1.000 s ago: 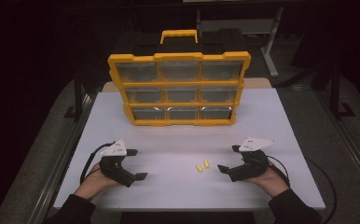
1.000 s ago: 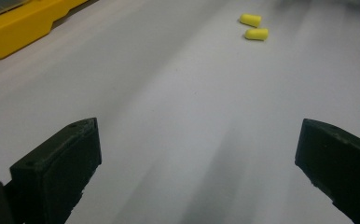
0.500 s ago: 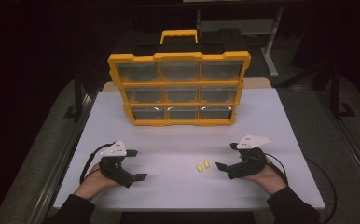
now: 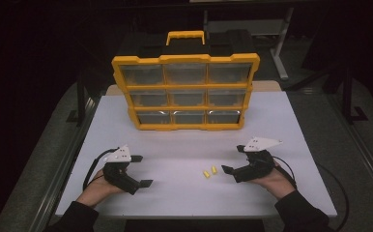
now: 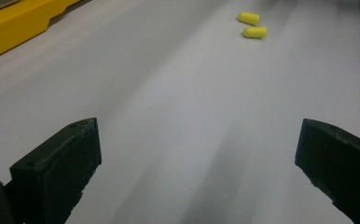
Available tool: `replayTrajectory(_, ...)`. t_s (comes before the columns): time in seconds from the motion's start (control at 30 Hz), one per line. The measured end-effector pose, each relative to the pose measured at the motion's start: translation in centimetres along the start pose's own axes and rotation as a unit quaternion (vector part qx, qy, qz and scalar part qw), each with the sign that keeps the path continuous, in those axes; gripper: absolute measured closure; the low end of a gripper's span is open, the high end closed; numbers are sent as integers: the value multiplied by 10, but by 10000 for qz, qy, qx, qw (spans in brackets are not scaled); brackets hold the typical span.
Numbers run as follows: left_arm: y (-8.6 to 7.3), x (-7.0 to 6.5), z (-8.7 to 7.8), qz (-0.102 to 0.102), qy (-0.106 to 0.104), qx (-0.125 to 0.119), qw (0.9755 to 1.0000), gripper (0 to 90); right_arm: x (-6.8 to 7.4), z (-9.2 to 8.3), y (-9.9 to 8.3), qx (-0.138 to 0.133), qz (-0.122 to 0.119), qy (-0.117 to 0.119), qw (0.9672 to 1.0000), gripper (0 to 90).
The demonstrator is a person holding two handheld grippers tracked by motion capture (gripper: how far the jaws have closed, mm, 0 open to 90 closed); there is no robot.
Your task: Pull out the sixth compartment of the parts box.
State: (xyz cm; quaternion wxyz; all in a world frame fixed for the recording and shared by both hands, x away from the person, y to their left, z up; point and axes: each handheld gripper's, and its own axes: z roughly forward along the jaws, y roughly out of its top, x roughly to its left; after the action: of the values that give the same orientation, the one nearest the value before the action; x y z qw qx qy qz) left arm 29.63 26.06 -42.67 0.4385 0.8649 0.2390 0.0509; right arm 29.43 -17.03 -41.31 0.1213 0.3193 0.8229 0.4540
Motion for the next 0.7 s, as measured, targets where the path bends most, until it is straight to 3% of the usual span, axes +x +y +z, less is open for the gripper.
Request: replayTrajectory(0.7, 0, -1, 0, 45, 4, -40, 10000, 0, -1, 6, 8, 25, 14, 11, 10000, 73)
